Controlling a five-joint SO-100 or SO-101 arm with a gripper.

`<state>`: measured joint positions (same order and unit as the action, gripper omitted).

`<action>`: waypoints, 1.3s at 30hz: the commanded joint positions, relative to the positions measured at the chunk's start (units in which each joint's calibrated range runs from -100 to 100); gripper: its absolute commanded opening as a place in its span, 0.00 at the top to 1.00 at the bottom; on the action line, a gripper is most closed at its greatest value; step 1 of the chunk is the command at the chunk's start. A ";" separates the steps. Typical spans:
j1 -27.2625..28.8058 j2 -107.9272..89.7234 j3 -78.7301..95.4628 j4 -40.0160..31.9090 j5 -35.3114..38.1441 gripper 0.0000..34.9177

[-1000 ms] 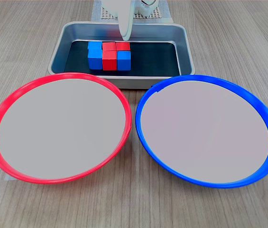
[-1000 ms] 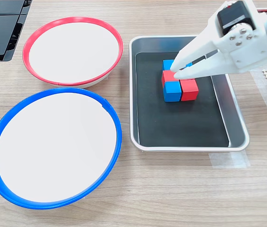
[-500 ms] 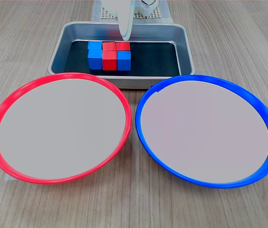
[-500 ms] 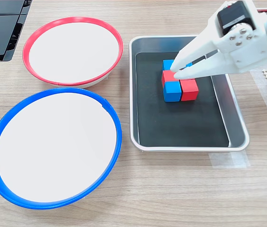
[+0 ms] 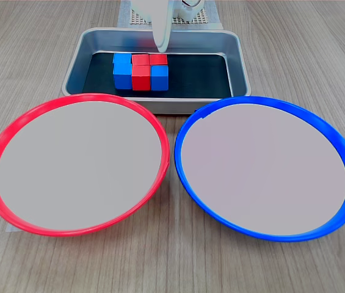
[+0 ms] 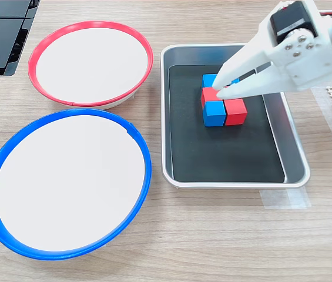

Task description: Move six blocks from tray to matching dishes

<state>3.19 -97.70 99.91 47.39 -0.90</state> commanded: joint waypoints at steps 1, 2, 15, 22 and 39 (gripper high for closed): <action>1.38 9.30 -7.10 4.16 -1.76 0.99; 1.66 13.31 -11.74 6.96 -0.54 0.99; 13.71 43.07 -35.05 22.89 21.49 1.00; 12.01 50.49 -32.68 17.86 26.28 1.00; 7.87 64.31 -31.32 -10.12 24.57 1.00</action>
<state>11.68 -34.70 72.78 38.91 25.27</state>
